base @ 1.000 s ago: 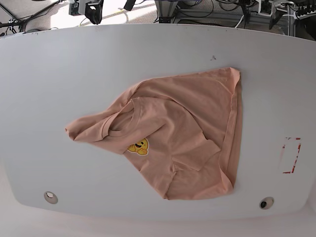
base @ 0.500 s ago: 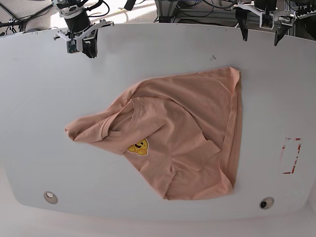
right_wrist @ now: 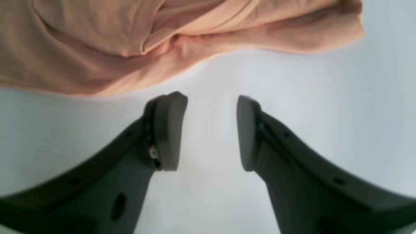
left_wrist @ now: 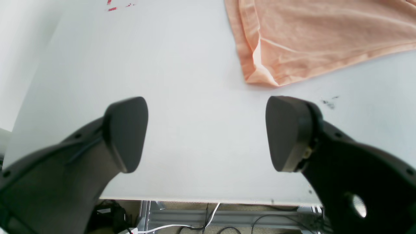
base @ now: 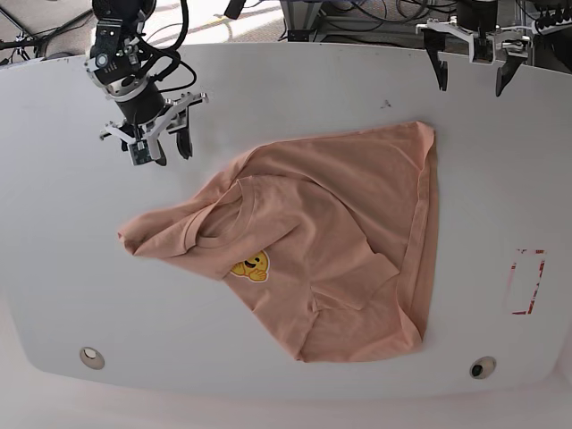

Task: Fold the T-shirt properly
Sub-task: 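Move the right gripper down onto the bunched collar of the peach T-shirt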

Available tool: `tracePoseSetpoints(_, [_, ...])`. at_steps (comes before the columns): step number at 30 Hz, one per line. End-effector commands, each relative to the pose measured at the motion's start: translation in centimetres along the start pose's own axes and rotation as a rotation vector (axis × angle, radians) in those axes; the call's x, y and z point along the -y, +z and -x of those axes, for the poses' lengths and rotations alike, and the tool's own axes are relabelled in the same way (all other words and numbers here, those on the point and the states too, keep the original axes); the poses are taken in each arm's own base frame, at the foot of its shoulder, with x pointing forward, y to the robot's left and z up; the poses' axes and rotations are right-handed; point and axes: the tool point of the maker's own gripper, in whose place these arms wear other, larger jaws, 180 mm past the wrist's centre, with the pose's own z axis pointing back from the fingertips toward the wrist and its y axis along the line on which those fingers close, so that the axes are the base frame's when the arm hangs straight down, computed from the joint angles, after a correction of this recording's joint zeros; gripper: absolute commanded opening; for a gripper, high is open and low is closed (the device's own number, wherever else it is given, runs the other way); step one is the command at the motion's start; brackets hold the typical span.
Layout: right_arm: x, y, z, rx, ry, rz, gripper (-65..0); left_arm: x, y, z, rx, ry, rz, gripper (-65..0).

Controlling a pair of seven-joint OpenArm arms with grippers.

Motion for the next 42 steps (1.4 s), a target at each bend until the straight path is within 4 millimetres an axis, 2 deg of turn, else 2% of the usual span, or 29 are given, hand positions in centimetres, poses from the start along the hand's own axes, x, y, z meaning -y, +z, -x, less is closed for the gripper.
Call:
tracePoseSetpoints(1, [-2.5,-1.0,-2.1,0.023,0.077,-0.103,-37.9,-0.4,0.3,-0.8,0.032,0.002,-0.023,-11.5])
tracePoseSetpoints(7, [-6.8,-3.0,-3.5,-0.002,0.263,-0.268,-37.6,-1.6,-0.1,-0.8,0.038,-0.012,-0.056,-11.5])
tracePoseSetpoints(11, [-7.5,-4.4,-3.5,-0.029,0.39,-0.266,-37.4,-1.8,-0.5,-1.2,0.055,-0.016,-0.059,-11.7])
tracePoseSetpoints(13, [-7.5,-5.1,-3.0,-0.059,0.478,-0.238,-37.4,-1.8,-0.7,-1.4,0.061,-0.017,-0.059,-11.8])
tracePoseSetpoints(16, [-8.8,-6.4,-2.3,-0.091,0.609,-0.226,-37.7,-1.9,-0.8,-1.0,0.052,-0.025,-0.054,-11.8])
tracePoseSetpoints(18, [-9.0,-7.1,-1.7,-0.1,0.661,-0.212,-37.7,-2.0,-0.9,-0.8,0.048,-0.03,-0.051,-11.8])
tracePoseSetpoints(25, [-10.0,-9.1,-0.5,-0.099,0.686,-0.214,-37.7,-2.0,-1.6,-1.4,0.074,-0.026,-0.056,-11.8])
tracePoseSetpoints(32, [-10.7,-10.1,-0.5,-0.089,0.654,-0.227,-38.0,-2.1,-1.6,-1.5,0.076,-0.028,-0.057,-11.9])
tracePoseSetpoints(42, [-9.9,-10.7,-2.5,-0.056,0.672,-0.199,-38.0,-2.1,-1.6,-1.5,0.076,-0.028,-0.057,-11.9])
